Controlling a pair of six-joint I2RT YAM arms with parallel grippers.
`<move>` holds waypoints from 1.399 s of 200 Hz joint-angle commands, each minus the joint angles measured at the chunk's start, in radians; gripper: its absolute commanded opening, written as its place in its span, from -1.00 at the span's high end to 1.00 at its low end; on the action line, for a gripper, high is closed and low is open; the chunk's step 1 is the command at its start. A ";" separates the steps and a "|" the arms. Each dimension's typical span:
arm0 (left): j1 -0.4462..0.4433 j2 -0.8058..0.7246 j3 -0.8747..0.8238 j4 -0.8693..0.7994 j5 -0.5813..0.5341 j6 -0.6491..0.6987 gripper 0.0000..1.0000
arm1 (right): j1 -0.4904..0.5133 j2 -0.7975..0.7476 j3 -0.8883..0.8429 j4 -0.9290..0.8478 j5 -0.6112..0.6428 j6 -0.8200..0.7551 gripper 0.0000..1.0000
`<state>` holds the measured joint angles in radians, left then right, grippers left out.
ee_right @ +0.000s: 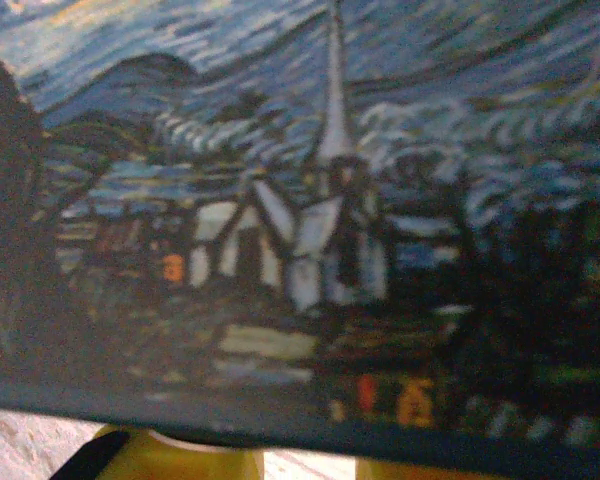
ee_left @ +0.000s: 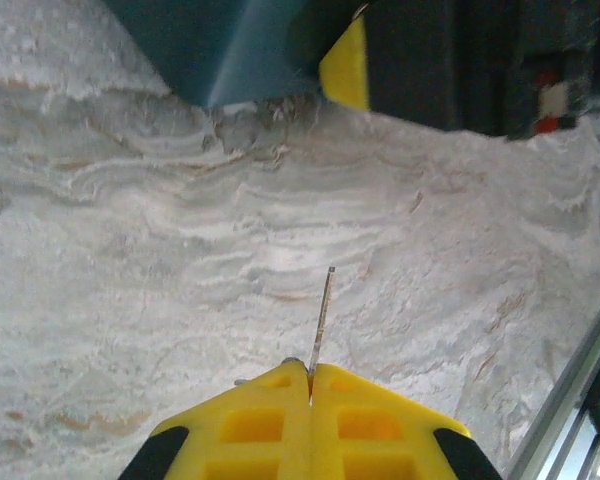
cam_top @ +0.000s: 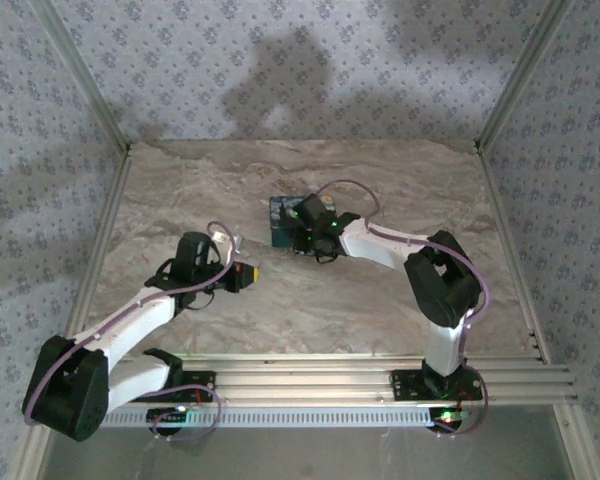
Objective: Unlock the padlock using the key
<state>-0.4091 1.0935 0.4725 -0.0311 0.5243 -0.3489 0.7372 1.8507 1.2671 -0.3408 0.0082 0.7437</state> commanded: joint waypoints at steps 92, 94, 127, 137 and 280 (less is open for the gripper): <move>-0.064 0.062 -0.101 0.330 0.014 -0.021 1.00 | -0.063 -0.014 0.043 0.026 -0.335 0.013 1.00; -0.065 0.063 -0.102 0.336 0.013 -0.021 1.00 | -0.064 -0.012 0.044 0.025 -0.338 0.013 1.00; -0.066 0.143 -0.112 0.420 0.021 -0.016 1.00 | -0.076 -0.002 0.037 0.037 -0.382 0.025 1.00; -0.066 0.173 -0.108 0.441 0.028 -0.020 1.00 | -0.084 -0.005 0.027 0.047 -0.394 0.035 1.00; -0.085 0.366 0.042 0.532 0.135 0.072 1.00 | -0.148 -0.068 0.001 0.037 -0.541 0.133 1.00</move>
<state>-0.4866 1.4223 0.4820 0.4580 0.6216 -0.3256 0.5976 1.8172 1.2263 -0.2607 -0.4564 0.8875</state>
